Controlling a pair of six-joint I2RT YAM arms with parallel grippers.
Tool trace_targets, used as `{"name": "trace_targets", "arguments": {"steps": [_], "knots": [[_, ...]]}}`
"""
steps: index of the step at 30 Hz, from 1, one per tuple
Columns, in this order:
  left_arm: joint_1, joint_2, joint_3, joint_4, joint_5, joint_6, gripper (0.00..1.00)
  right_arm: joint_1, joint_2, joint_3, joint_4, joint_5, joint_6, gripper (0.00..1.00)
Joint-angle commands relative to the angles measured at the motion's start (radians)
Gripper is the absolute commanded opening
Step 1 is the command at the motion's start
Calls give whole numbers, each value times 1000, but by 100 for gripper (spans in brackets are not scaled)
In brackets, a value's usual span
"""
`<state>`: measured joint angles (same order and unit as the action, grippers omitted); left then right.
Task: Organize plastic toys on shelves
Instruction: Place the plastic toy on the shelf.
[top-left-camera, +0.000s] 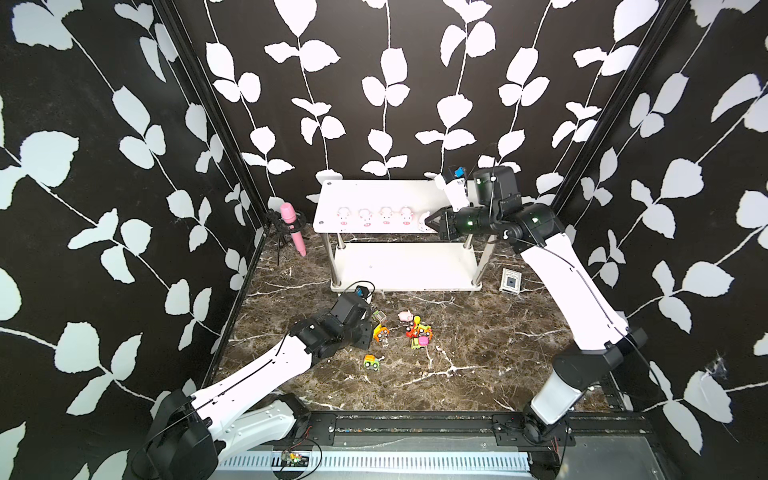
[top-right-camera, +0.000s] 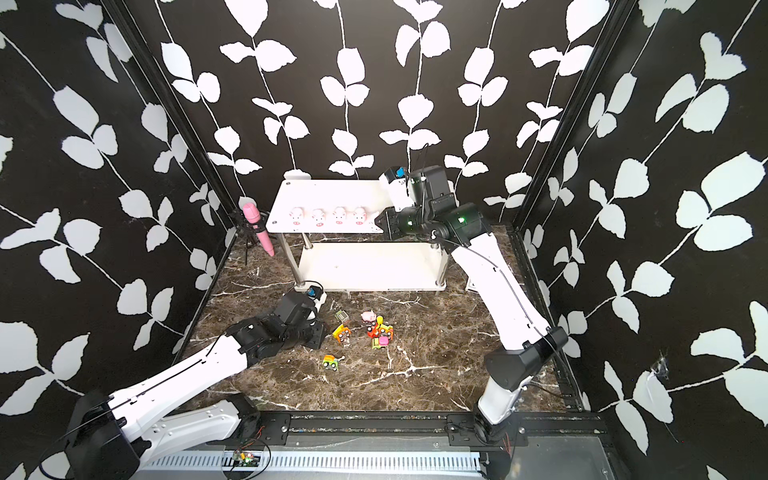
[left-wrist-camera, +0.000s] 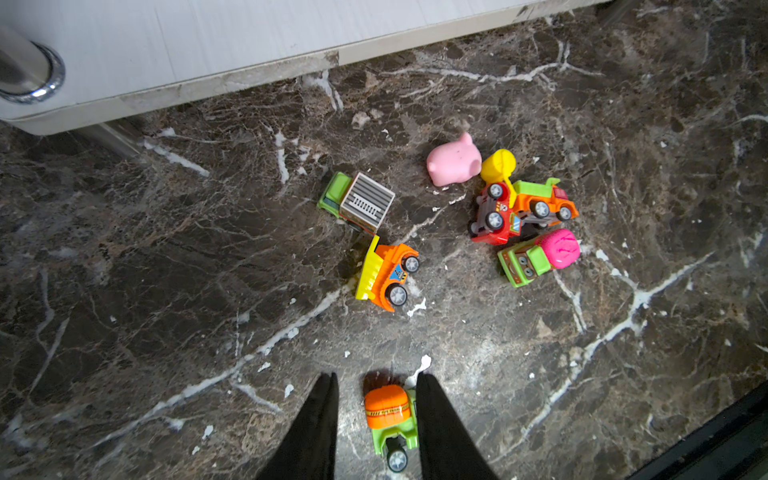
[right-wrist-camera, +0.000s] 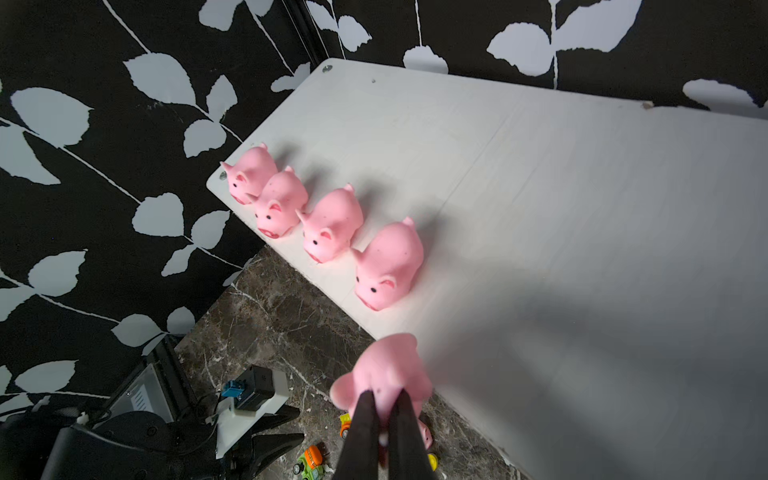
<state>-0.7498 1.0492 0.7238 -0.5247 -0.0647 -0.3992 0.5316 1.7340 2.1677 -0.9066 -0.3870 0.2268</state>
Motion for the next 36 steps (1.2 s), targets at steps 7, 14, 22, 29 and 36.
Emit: {"name": "trace_targets", "arguments": {"steps": [7,14,22,29,36], "knots": [[7,12,-17,15,19,3,33,-56,119,234,-126,-112,-27,0],[6,21,-20,23,26,1,33,-98,191,353,-210,-187,-35,0],[8,30,-19,30,31,-1,32,-120,233,396,-239,-225,-41,0],[7,37,-19,32,35,-3,32,-124,258,414,-244,-234,-38,0],[8,37,-21,32,34,-3,32,-127,275,432,-261,-234,-38,0]]}}
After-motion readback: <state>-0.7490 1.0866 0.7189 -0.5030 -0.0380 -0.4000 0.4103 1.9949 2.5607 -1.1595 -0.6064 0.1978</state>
